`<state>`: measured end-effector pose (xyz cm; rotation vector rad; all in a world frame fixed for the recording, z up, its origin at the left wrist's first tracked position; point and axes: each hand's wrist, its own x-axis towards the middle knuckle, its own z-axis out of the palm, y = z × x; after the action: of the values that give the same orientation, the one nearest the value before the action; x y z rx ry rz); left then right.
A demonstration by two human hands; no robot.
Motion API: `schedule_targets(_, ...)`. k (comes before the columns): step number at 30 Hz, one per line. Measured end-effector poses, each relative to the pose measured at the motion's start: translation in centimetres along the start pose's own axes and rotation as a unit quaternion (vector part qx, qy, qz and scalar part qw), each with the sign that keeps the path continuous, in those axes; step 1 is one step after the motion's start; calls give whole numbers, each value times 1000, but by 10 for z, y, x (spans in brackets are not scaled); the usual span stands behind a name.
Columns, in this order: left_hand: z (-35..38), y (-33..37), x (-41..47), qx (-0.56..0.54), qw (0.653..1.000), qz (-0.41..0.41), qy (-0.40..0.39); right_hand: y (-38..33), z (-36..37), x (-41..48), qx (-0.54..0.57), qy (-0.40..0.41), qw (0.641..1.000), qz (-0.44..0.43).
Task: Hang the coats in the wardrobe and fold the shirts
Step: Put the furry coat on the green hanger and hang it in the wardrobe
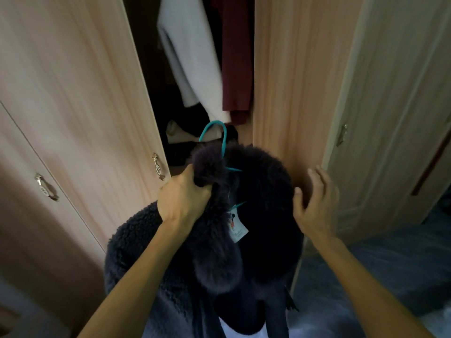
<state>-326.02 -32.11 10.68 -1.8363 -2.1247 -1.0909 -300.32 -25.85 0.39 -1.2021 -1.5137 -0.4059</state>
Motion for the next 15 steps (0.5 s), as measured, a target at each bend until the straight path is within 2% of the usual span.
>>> schedule_targets(4, -5, -24, -2, 6, 1000, -14, 2, -59, 20, 31, 75, -72, 993, -51)
schedule_targets(8, -19, -50, 0, 13, 999, -28, 11, -125, 59, 69, 157, -163, 973, -33)
schedule_targets(15, -58, -111, 14, 19, 996, -73, 51, -231, 138, 126, 253, -235, 938, -14)
